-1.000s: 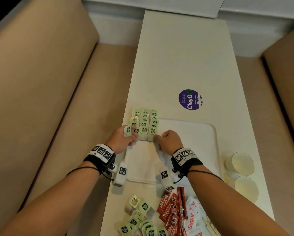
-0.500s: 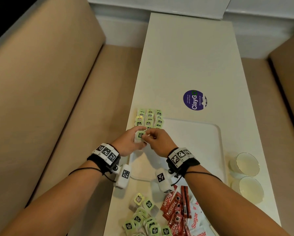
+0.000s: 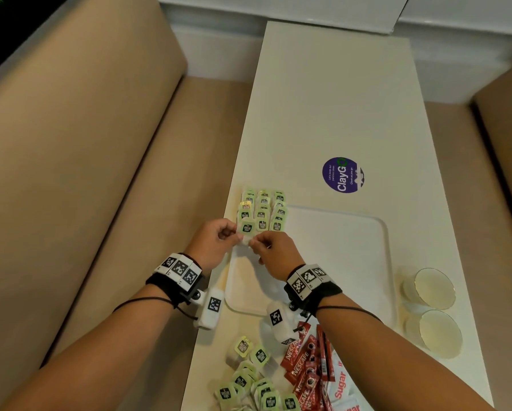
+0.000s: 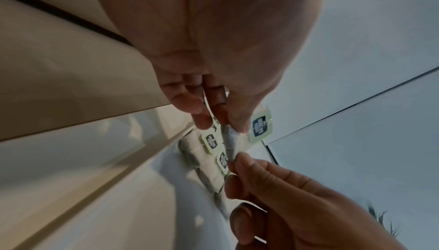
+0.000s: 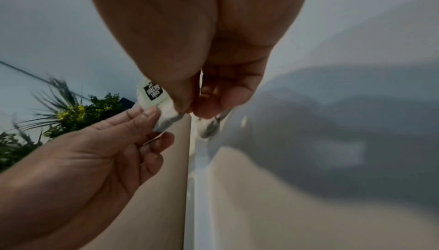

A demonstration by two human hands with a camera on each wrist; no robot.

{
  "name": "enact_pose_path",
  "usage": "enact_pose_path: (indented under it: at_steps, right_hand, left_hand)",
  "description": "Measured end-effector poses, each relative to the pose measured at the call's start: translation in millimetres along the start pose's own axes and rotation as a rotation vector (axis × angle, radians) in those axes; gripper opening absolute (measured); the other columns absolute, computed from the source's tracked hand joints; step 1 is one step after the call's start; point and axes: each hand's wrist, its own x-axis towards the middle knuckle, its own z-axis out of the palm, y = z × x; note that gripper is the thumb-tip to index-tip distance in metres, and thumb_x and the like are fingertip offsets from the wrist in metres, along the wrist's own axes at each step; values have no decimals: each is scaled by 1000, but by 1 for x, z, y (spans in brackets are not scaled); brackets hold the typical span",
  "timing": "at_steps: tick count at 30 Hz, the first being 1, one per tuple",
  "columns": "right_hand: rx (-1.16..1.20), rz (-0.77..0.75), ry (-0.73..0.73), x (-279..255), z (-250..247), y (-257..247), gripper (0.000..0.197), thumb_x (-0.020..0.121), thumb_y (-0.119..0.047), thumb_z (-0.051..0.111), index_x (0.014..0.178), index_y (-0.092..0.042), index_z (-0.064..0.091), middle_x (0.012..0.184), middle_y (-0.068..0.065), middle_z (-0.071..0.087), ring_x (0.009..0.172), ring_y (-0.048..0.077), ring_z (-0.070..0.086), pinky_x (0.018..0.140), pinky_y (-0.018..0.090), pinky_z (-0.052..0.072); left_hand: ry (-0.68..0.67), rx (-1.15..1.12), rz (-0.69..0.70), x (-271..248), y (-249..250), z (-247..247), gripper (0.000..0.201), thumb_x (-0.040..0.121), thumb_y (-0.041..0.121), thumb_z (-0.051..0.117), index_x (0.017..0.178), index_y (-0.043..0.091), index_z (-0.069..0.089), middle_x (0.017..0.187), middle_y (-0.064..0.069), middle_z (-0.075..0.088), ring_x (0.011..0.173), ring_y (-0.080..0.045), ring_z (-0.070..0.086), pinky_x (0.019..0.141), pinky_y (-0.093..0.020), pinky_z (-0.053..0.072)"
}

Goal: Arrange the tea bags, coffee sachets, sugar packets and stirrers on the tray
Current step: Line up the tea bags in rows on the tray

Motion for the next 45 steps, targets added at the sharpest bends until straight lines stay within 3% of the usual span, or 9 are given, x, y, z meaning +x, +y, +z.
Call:
enact_pose_path:
  at_steps: [4,6,10,14,25,33,38,42,45]
  right_hand:
    - [37,31,-8,1,8,3,18,98,-31,66,92,-15,73,81,11,73,65,15,65,74,36,60]
    - [40,21,-48,0,13,2,21,97,-33,67,82,-19,68,80,16,72,63,16,63,74,38,59]
    - [-37,19,-37,-2,16,1,35,97,-33,65,64,-23,58,74,12,70,59,14,56,70,31,52]
    - [-33,104,-41,0,16,4,33,99,-27,62,74,-11,75,73,2,75,53,2,57,70,23,49]
    - [16,250,11,11,22,4,38,92,-33,67,66,-6,76,64,5,74,66,21,73,81,34,60]
    - [63,260,44,-1,16,-4,43,87,-38,71,65,-2,74,61,8,72,55,17,70,73,33,62]
    - [-43,169,-119,-32,0,-2,36,99,-37,63,80,-9,77,69,-1,76,57,9,71,59,15,52]
    - [-165,52,-248,-63,-8,8,22,97,-34,67,96,-15,78,76,-3,77,60,8,70,66,16,55]
    - [-190,49,-348,-86,-12,15,20,95,-36,69,108,-21,75,79,-4,76,55,7,67,59,15,51]
  left_hand:
    - [44,-15,-44,-4,-6,-1,13,89,4,72,83,14,67,71,1,61,61,-3,51,66,-17,46]
    - [28,-25,-58,-5,-9,-2,12,89,3,72,83,12,68,75,-6,63,67,-10,54,70,-25,48]
    - [5,-16,-83,-9,-12,-2,11,89,5,73,85,14,69,80,-9,68,72,-14,59,75,-28,50]
    - [73,-24,-121,-12,-11,-1,12,89,13,74,96,20,67,80,-7,65,71,-14,58,74,-28,50]
    - [26,34,-161,-39,-12,-6,10,94,12,68,95,22,68,81,-6,67,71,-15,60,74,-30,52]
    - [-12,107,-135,-65,-11,-12,6,94,19,68,94,24,68,90,-17,69,71,-19,57,80,-44,55]
    - [-100,149,-171,-86,-15,-14,3,93,22,70,95,24,70,82,-6,67,70,-11,55,80,-40,54]
    - [-203,231,-181,-108,-18,-6,4,92,22,71,96,21,70,76,8,60,59,3,49,68,-21,48]
    - [-292,323,-191,-121,-23,0,10,91,27,73,98,21,72,79,9,61,61,3,49,63,-11,43]
